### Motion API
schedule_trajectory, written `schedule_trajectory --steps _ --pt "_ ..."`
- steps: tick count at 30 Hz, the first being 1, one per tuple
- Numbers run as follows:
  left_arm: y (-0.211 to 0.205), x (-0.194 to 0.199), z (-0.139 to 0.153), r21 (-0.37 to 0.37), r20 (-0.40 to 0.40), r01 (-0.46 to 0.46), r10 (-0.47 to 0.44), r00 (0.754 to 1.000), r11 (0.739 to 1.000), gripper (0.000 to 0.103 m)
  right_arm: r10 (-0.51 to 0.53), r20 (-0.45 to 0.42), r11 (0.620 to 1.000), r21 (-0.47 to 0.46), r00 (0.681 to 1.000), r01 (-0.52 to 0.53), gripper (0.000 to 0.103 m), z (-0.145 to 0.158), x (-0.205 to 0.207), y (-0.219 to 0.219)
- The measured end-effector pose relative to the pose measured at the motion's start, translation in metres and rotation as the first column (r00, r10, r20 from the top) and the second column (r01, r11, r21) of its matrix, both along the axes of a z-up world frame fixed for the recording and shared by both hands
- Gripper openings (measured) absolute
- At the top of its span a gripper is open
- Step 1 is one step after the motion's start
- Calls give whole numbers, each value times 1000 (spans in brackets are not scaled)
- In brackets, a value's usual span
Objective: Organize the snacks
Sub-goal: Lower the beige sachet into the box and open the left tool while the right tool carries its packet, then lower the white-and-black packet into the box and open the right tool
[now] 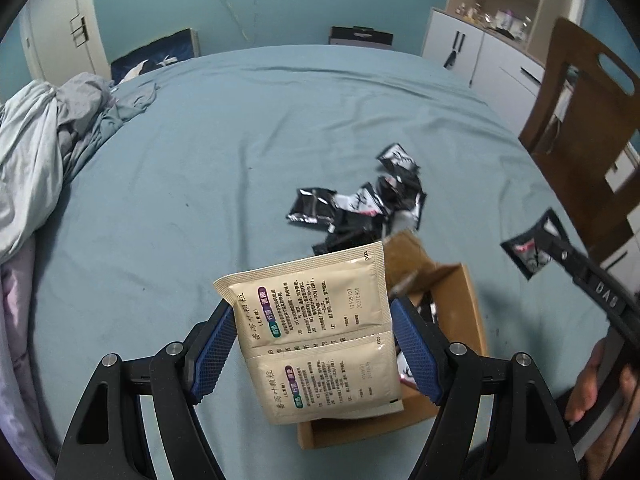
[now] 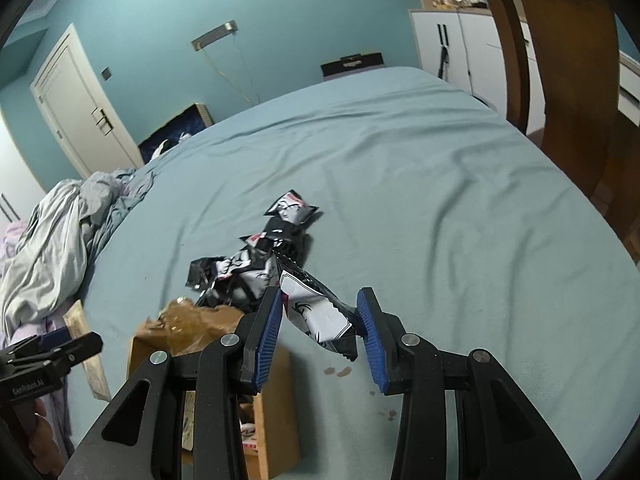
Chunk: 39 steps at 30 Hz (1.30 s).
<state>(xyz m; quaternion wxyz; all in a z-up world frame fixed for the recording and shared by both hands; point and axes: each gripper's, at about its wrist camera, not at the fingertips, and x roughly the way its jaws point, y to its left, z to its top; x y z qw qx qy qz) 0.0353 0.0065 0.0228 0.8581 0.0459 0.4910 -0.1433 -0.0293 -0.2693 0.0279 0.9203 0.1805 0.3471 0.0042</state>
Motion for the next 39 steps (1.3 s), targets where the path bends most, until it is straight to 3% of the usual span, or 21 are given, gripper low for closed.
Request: schedule_trajectory --steps 8,15,18,24,30,34,39 --pt "-12 -10 -6 -19 12 47 -47 999 999 79 52 23 999 -3 998 -52 37 -3 -9 7" --pt "-18 -17 -2 6 50 92 -92 994 996 93 80 76 996 -42 994 -78 37 3 -19 17" --pt "-16 -16 0 34 75 71 -73 994 997 100 104 87 994 -30 991 -102 37 1 -22 19" --pt "-1 -8 4 59 111 -20 13 994 998 100 178 81 984 -36 981 -176 37 -4 -21 30" --pt "17 0 4 16 97 -88 86 992 996 100 253 81 963 -117 964 -243 37 -4 -22 52" --pt "16 2 2 54 108 -101 94 990 993 100 346 59 933 -126 936 -337 37 -9 -17 68" --pt "14 0 1 81 116 -90 81 990 993 100 326 50 938 -141 944 -317 41 -10 -12 72"
